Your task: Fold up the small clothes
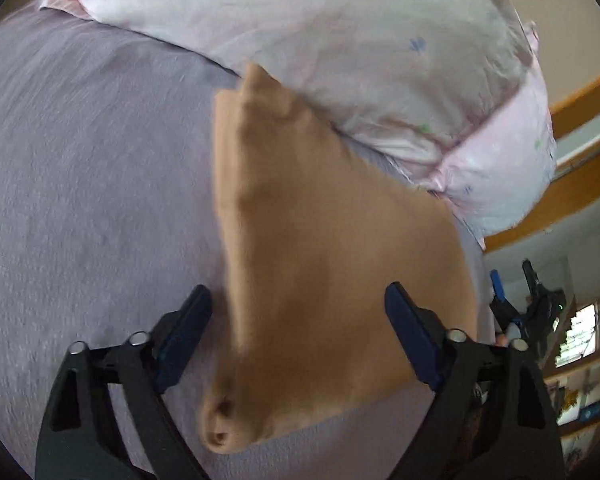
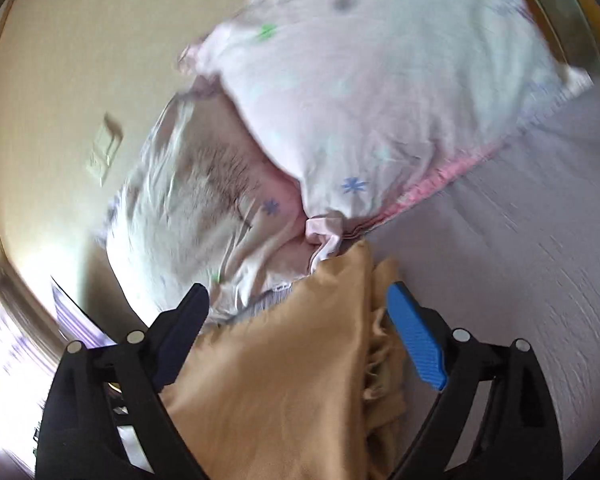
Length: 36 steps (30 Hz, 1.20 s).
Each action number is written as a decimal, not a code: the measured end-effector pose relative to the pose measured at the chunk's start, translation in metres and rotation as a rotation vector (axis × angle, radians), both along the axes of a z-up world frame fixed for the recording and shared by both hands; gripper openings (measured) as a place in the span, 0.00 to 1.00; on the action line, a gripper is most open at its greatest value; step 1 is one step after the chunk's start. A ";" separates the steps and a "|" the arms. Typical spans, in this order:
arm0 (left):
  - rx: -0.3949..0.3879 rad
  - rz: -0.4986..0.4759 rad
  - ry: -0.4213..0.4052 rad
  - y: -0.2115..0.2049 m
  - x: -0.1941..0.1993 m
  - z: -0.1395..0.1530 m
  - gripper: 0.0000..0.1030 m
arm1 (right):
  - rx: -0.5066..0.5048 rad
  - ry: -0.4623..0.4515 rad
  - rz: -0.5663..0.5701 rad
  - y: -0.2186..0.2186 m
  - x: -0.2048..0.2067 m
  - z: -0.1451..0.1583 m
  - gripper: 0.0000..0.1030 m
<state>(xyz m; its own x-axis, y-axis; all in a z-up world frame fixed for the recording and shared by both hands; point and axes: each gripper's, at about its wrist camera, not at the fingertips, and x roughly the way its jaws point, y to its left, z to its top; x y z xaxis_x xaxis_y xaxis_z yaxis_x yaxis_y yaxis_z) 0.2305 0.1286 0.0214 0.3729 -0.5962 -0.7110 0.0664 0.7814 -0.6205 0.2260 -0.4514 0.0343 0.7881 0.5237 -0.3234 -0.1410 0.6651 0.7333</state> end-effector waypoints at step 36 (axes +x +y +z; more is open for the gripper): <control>-0.020 -0.256 -0.114 -0.162 0.012 0.044 0.58 | -0.212 0.082 0.236 0.041 0.023 0.013 0.61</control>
